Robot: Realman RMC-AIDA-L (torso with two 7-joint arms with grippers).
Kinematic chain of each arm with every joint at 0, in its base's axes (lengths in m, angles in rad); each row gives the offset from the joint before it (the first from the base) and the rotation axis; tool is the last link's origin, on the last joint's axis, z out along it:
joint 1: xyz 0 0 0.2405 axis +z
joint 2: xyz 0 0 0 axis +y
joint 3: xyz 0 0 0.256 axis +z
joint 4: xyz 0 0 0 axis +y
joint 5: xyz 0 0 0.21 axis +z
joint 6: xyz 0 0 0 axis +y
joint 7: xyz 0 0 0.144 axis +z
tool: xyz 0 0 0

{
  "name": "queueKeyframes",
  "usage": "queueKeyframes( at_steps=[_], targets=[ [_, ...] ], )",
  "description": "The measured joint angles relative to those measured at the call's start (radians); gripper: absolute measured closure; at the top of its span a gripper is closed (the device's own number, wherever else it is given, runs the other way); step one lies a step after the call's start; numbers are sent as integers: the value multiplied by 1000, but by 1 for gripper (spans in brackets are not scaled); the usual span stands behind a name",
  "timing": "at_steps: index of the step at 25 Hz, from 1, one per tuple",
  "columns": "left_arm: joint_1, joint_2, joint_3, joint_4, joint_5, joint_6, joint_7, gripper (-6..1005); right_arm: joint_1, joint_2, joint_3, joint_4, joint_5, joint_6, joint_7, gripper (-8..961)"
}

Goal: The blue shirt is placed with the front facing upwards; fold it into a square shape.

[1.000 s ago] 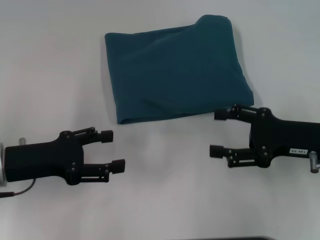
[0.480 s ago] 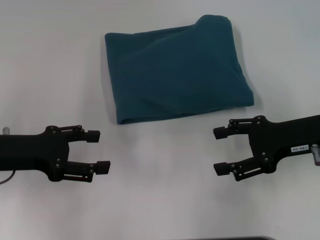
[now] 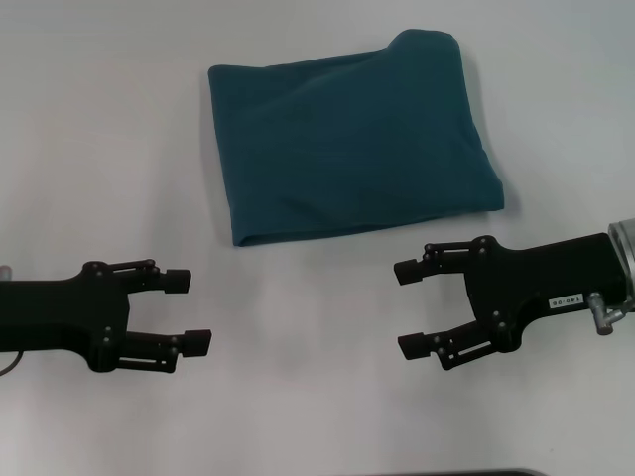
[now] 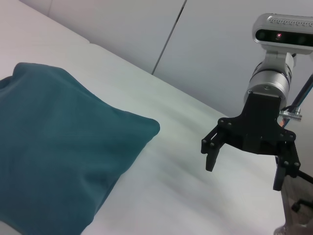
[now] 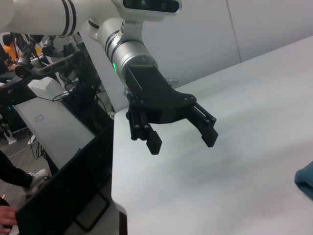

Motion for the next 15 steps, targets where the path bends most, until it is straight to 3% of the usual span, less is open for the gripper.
queueKeyframes(
  at_steps=[15],
  targets=[
    [-5, -9, 0, 0, -6, 21, 25, 99, 1, 0, -1, 20, 1, 5, 0, 13]
  ],
)
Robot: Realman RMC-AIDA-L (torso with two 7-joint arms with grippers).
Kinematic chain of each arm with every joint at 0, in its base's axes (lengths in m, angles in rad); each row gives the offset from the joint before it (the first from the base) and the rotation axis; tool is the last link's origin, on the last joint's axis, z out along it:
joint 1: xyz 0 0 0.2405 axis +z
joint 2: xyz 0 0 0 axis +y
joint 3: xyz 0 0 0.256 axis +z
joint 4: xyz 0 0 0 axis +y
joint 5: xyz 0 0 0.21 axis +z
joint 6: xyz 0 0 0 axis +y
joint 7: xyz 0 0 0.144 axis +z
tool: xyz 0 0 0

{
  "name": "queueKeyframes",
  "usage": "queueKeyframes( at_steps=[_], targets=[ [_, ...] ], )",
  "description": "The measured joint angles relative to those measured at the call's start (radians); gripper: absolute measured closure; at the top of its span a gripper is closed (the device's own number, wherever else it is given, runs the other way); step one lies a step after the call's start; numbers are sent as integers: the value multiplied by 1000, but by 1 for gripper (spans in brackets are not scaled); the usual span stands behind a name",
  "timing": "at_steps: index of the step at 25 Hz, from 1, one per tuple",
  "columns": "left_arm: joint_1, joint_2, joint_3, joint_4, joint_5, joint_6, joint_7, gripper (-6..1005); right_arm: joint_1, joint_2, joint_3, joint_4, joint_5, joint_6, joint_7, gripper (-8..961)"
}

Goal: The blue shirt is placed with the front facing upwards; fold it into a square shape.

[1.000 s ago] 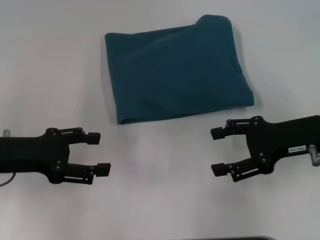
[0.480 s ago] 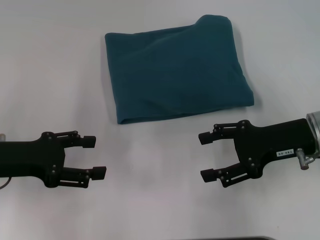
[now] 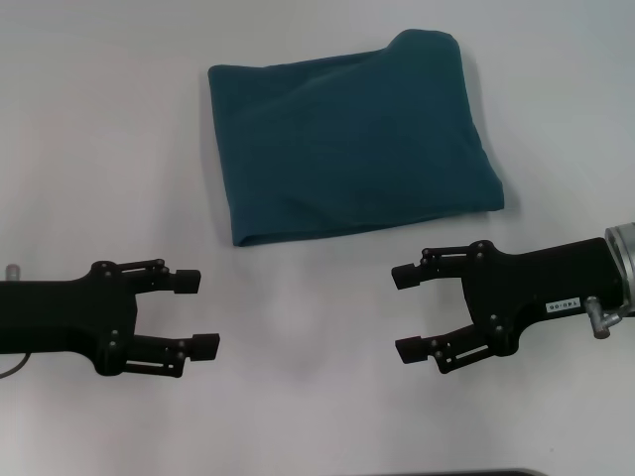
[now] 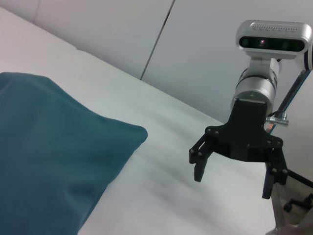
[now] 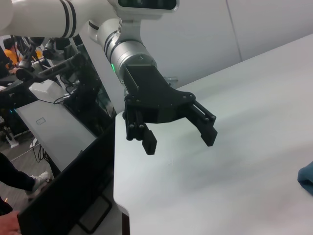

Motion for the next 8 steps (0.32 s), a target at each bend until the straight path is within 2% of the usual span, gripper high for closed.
queueKeyframes(
  at_steps=[8],
  targets=[
    [-11, -11, 2, -5, 3, 1, 1, 99, -5, 0, 0, 0, -1, 0, 1, 13]
  ],
)
